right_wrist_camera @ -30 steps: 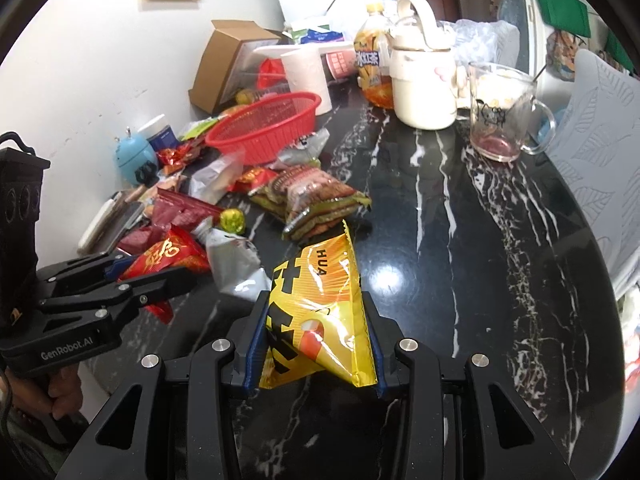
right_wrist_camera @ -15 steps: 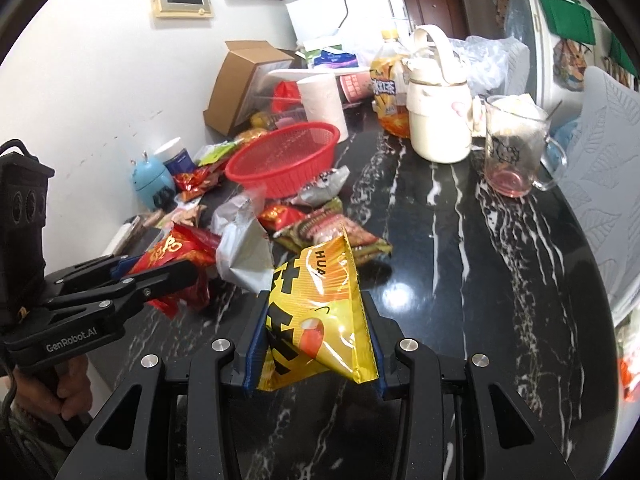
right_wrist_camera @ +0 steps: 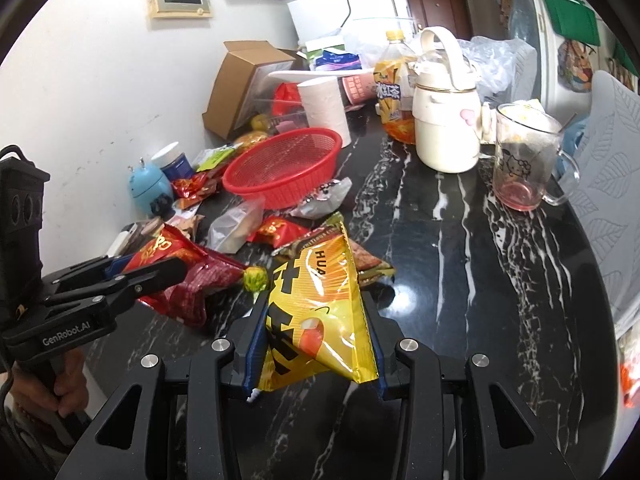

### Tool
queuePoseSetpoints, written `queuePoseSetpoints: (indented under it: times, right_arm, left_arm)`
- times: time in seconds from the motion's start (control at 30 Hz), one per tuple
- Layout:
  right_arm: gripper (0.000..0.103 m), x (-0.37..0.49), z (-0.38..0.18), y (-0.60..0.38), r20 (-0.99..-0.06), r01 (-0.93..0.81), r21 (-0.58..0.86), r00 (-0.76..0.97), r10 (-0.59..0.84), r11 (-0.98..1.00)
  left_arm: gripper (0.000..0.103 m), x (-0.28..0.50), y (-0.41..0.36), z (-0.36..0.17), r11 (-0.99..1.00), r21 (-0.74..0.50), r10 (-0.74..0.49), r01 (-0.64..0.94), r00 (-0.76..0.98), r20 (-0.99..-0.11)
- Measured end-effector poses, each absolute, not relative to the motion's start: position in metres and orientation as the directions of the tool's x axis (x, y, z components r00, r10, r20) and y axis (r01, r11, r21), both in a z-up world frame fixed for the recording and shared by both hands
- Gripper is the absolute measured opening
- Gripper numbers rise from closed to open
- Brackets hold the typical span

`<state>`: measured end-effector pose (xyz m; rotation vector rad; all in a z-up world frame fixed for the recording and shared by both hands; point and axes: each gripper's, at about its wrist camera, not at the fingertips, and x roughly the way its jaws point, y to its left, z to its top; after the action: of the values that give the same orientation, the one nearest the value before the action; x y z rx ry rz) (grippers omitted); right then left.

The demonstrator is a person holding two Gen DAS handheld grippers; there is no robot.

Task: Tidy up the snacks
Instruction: 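Carry both held bags over to the red mesh basket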

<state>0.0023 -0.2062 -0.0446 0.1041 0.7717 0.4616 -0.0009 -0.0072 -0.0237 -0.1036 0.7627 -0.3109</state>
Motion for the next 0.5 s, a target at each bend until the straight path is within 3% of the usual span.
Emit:
queuePoseSetpoints:
  times: [0.5]
  right_arm:
    - [0.041,0.045,-0.021,-0.181,-0.621,-0.443,0.246,0.610,0.491,0.862]
  left_arm:
    - [0.034,0.047,0.006,0.001,0.955,-0.209,-0.295,0.209,0.708,-0.642]
